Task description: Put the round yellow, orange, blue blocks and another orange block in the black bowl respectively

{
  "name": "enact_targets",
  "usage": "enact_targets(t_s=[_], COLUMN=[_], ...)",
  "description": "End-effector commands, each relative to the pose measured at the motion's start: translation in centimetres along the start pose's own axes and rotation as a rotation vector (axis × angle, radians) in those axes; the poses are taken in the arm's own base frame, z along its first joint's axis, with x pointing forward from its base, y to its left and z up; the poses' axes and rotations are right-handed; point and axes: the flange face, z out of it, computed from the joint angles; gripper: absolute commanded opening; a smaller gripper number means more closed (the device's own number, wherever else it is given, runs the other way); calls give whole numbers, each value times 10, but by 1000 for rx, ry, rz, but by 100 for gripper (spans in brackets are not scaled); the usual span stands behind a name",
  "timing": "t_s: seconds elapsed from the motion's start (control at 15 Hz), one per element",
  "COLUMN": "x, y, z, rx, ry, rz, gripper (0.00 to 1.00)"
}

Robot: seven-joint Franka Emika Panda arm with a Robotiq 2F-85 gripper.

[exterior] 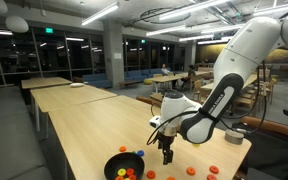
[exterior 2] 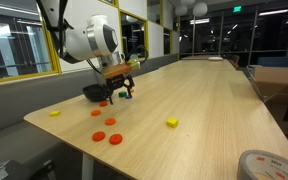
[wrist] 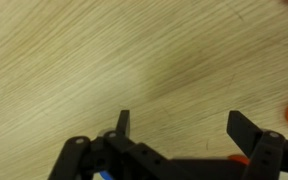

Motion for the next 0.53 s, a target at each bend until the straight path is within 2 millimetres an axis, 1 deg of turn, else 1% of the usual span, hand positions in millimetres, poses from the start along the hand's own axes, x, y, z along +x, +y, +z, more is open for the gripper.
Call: enact_targets(t_s=[0.0, 0.2, 0.47], x=[-9, -7, 9], y=[12, 25, 39], z=[-7, -7, -8], rx=[-21, -3, 24], ry=[72, 71, 73], rz=[20, 16, -26], gripper=[100, 100, 100])
